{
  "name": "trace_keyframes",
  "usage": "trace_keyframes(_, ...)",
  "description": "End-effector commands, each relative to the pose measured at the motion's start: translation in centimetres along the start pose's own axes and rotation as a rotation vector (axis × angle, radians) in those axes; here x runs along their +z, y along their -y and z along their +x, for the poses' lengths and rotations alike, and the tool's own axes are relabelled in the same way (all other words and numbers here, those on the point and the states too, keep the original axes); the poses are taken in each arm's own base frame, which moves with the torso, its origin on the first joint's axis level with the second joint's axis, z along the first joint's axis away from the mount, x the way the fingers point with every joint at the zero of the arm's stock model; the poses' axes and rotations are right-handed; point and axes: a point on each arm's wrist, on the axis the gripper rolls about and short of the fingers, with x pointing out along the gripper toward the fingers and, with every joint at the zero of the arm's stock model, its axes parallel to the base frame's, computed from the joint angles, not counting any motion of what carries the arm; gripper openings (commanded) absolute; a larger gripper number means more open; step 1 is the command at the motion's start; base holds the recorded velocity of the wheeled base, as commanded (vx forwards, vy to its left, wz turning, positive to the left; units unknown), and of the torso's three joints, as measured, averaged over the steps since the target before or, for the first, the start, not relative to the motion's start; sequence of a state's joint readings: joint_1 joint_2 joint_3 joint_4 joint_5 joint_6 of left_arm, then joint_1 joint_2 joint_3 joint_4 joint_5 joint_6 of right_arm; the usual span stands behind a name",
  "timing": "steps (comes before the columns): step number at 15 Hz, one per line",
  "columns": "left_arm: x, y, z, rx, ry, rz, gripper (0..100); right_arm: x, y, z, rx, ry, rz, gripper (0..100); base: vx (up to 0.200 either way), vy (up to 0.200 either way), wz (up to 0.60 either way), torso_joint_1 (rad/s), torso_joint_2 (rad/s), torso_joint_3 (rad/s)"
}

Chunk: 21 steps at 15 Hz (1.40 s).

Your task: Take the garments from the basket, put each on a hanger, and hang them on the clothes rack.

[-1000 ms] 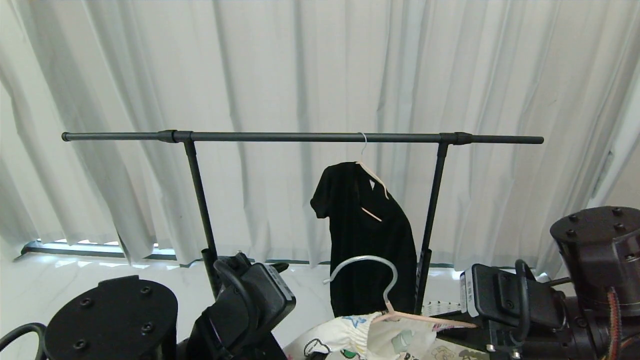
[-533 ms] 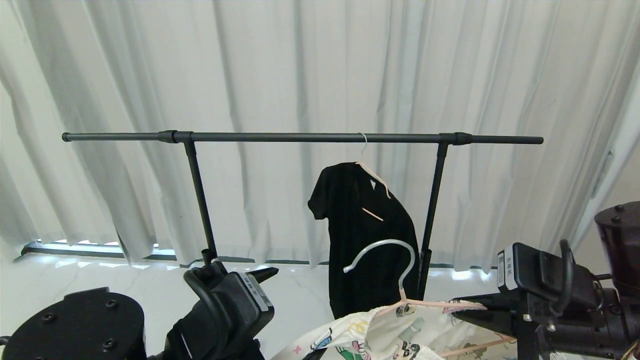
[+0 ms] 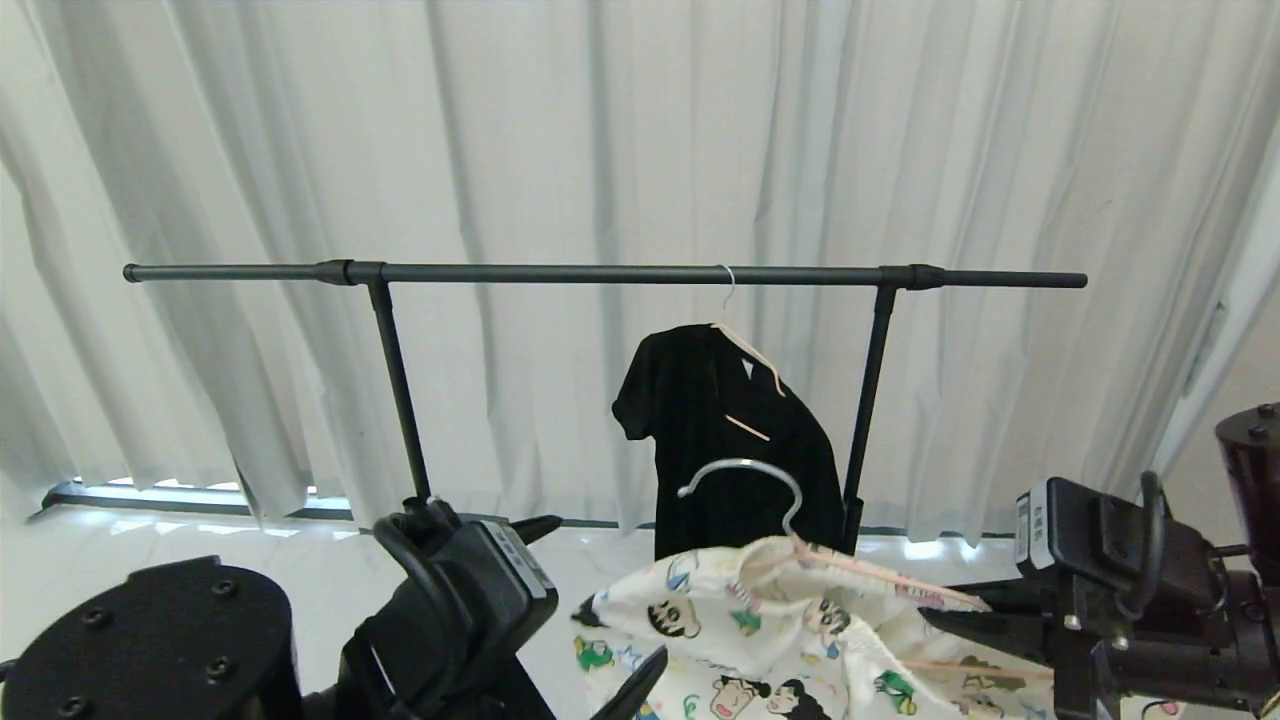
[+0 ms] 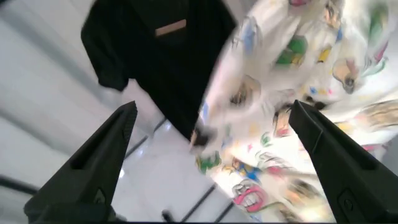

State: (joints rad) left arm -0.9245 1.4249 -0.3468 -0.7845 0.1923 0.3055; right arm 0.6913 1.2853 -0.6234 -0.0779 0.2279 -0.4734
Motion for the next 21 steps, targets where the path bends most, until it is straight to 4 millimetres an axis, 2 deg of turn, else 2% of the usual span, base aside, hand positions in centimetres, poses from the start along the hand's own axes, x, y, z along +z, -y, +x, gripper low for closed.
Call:
trace_keyframes(1, 0.2, 0.2, 1.2, -0.003, 0.003, -0.002, 100, 0.3, -0.4, 0.2, 0.026, 0.016, -0.015, 0, 0.0, 0.0, 0.0, 0.0, 0.0, 0.0)
trace_keyframes(5, -0.9, 0.4, 1.1, -0.004, -0.024, 0.001, 100, 0.2, -0.1, -0.1, 0.004, 0.019, -0.003, 0, 0.0, 0.0, 0.0, 0.0, 0.0, 0.0)
trace_keyframes(12, -5.5, -0.4, -1.3, -0.058, -0.146, -0.029, 100, 0.3, 0.4, -1.6, -0.043, 0.063, 0.023, 0, 0.0, 0.0, 0.0, 0.0, 0.0, 0.0)
trace_keyframes(19, -7.0, -2.7, -0.3, -0.06, -0.2, -0.117, 100, 1.0, -0.2, -4.2, -0.033, 0.178, 0.049, 0, 0.0, 0.0, 0.0, 0.0, 0.0, 0.0)
trace_keyframes(20, -7.1, -2.6, -0.4, -0.076, -0.199, -0.129, 0, 1.0, -0.3, -4.4, -0.035, 0.182, 0.048, 0, 0.0, 0.0, 0.0, 0.0, 0.0, 0.0)
trace_keyframes(21, -7.3, -2.6, -0.5, -0.08, -0.205, -0.131, 0, 1.0, -0.3, -4.5, -0.037, 0.186, 0.047, 0, 0.0, 0.0, 0.0, 0.0, 0.0, 0.0)
